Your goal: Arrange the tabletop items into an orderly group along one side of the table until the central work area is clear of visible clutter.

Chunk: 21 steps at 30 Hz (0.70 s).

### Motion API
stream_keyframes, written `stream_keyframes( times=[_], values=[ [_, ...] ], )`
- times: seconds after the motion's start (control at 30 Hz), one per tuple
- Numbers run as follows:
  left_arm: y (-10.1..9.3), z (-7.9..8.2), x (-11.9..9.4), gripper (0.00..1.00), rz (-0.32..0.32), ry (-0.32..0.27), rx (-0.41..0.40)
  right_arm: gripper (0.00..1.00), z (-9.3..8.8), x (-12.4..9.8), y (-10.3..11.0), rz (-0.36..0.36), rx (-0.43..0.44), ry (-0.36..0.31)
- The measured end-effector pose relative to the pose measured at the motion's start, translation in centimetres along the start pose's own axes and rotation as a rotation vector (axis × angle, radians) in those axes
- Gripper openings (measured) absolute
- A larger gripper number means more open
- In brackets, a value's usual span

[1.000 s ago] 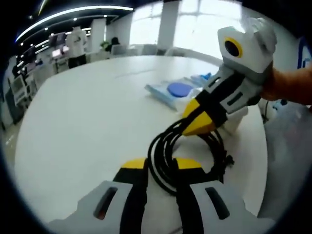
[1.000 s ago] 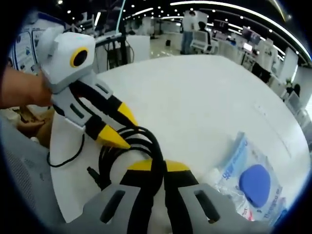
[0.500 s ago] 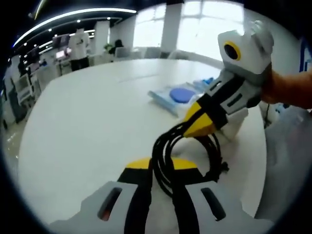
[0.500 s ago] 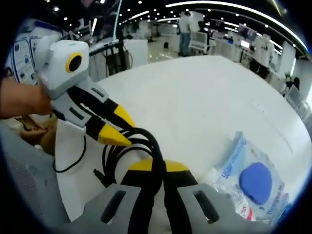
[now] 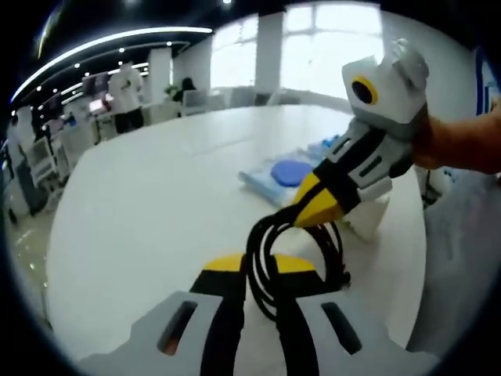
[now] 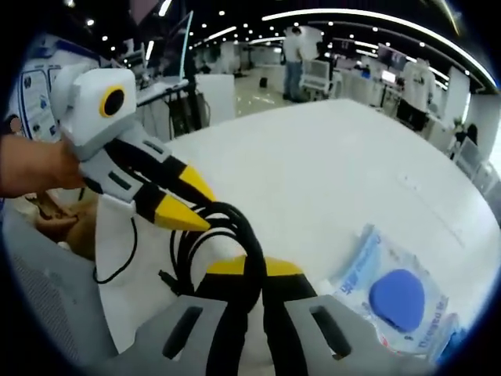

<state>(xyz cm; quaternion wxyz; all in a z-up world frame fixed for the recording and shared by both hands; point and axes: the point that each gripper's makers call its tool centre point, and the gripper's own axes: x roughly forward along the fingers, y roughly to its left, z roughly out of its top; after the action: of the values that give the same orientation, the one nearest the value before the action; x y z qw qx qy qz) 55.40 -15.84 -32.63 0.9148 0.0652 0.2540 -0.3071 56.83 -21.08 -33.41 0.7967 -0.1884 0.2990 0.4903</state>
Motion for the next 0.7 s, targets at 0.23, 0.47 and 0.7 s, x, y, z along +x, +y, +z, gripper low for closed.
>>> stream_keyframes(
  times=[0.23, 0.47, 0.7],
  values=[
    [-0.4, 2.7, -0.5, 0.09, 0.002, -0.029, 0.046, 0.04, 1.5, -1.9, -0.8, -0.015, -0.002, -0.037],
    [-1.4, 6.0, -0.4, 0.09, -0.007, -0.062, 0.099, 0.04, 2.8, -4.8, -2.2, -0.052, -0.007, -0.071],
    [-3.5, 8.5, 0.5, 0.09, -0.034, -0.082, 0.144, 0.04, 2.5, -8.0, -3.7, -0.096, -0.018, -0.079]
  ],
)
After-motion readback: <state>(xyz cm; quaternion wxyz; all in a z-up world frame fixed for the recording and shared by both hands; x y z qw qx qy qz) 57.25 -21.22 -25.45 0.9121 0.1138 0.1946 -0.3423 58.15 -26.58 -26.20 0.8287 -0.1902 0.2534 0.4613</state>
